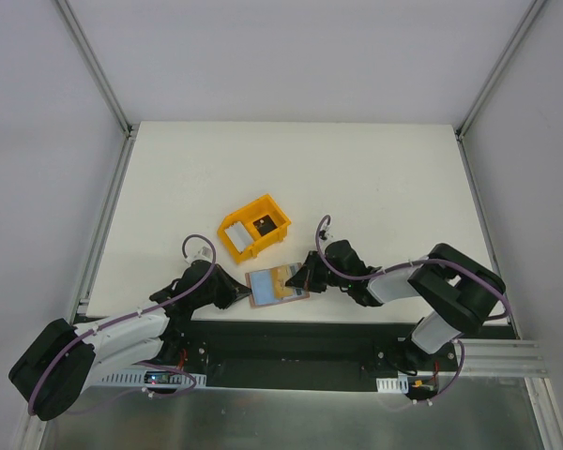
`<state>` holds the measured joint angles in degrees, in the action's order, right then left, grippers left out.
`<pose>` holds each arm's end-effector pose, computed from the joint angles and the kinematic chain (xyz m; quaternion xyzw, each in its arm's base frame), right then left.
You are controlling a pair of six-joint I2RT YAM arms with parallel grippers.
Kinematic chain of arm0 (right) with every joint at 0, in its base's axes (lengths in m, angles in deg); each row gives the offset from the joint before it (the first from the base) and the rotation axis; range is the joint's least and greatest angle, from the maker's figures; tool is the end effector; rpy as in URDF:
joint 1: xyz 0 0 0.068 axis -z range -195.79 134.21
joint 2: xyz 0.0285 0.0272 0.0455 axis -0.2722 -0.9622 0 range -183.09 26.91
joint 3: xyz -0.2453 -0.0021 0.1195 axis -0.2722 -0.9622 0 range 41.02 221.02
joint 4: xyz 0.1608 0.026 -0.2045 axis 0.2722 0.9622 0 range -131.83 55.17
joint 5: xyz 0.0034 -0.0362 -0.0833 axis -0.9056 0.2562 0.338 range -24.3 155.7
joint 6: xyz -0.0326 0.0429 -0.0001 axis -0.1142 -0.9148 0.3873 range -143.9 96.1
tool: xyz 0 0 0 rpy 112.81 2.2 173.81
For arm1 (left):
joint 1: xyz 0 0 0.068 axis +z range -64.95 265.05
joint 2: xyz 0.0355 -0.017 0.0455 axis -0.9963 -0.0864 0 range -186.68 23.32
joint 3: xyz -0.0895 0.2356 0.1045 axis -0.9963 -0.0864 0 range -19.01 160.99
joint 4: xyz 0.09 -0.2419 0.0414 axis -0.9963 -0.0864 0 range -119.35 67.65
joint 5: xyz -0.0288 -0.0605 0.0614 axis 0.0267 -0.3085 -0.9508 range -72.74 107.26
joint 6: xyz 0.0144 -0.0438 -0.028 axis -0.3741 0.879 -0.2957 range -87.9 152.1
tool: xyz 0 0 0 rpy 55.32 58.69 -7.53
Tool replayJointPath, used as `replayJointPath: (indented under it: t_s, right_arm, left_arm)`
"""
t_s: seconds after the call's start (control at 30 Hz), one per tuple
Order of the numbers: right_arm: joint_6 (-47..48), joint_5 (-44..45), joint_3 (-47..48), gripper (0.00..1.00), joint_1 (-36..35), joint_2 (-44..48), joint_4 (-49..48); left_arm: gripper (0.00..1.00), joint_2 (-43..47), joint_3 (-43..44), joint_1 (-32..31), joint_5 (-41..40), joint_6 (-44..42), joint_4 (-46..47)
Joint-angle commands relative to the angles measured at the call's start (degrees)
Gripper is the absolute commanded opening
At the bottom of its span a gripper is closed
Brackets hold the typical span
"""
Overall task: Put the credit cards into the card holder
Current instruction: Insert the credit card into the card holder.
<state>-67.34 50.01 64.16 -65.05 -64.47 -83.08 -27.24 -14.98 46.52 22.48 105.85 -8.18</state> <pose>0.1685 0.2103 0.1231 -0.1140 0.8399 0.4549 0.2732 0.1206 -0.1002 0.1223 -0.2440 0.8409 -0.4221 0.2352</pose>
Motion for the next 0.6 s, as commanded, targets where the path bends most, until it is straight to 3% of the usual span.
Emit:
replayJointPath:
  t_s: [0.0, 0.57]
  right_arm:
    - [-0.24, -0.23, -0.98, 0.0, -0.67, -0.22, 1.26]
    - [-0.86, -1.98, 0.68, 0.0, -1.02, -2.66, 1.36]
  left_arm:
    - [0.0, -0.76, -1.84, 0.29, -2.58, -0.98, -4.68]
    - [0.0, -2.08, -1.48, 0.29, -2.93, -0.46, -4.16]
